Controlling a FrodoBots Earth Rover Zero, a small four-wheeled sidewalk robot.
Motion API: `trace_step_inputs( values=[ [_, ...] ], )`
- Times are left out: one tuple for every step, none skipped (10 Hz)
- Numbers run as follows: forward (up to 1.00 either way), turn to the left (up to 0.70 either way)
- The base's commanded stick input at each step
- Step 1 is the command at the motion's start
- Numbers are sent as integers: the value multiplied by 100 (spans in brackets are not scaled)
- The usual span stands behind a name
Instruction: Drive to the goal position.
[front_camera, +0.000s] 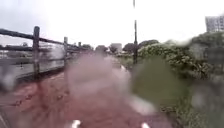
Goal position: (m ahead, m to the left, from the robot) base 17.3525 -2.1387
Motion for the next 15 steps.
trace_step_inputs(
  values=[
    [70, 0],
    [70, 0],
    [70, 0],
    [70, 0],
    [70, 0],
    [70, 0],
    [70, 0],
    [70, 0],
    [70, 0],
    [70, 0],
    [70, 0],
    [70, 0],
    [70, 0],
    [70, 0],
    [70, 0]
  ],
)
